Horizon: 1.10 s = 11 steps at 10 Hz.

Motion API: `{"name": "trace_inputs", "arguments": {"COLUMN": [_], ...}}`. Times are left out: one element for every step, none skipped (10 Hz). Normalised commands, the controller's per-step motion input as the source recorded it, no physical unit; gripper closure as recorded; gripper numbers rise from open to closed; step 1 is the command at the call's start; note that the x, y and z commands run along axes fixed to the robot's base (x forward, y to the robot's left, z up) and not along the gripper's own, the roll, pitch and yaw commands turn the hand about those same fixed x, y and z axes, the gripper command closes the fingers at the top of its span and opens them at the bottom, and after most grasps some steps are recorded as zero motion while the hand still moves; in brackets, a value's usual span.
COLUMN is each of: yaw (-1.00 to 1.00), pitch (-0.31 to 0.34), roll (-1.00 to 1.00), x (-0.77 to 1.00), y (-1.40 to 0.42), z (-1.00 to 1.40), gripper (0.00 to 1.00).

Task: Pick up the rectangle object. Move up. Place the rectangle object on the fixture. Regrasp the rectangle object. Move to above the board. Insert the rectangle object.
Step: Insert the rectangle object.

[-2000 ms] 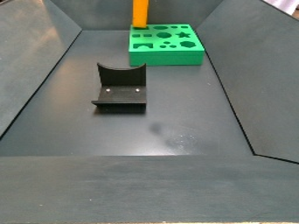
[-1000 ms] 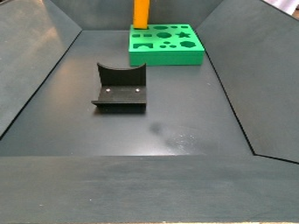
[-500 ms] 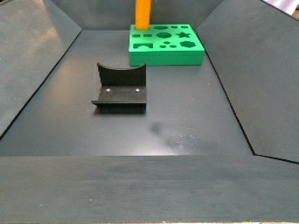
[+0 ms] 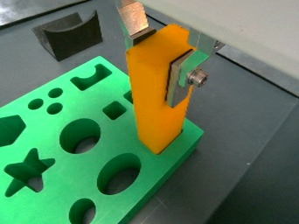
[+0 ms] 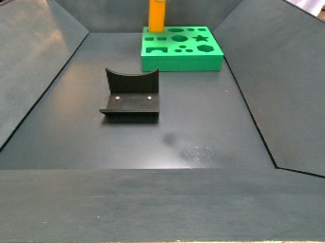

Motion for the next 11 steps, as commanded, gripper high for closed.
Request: {"name": "trace_inputs", "arguments": {"yaw": [0.00, 0.00, 0.00, 0.00, 0.00, 0.00, -0.07, -0.06, -0.14, -0.19, 0.00], "pitch": [0.170, 0.249, 0.244, 0.240, 0.250, 0.219, 0.000, 0.000, 0.000, 0.000, 0.000], "roll": [0.13, 0.15, 0.14, 0.13, 0.12, 0.06, -0.06, -0.08, -0.05, -0.05, 0.00], "x": [0.39, 0.58, 0.60, 0.60, 0.59, 0.45, 0.09, 0.05, 0.05, 0.04, 0.00], "y": [-0.21, -0.29, -0.29, -0.31, -0.31, -0.18, 0.00, 0.00, 0.00, 0.00, 0.00], "z": [-0.62, -0.63, -0.64, -0.65, -0.64, -0.75, -0.05, -0.02, -0.03, 0.00, 0.00], "gripper": [1.00, 1.00, 1.00, 1.00, 1.00, 1.00, 1.00, 1.00, 1.00, 1.00, 1.00]}}
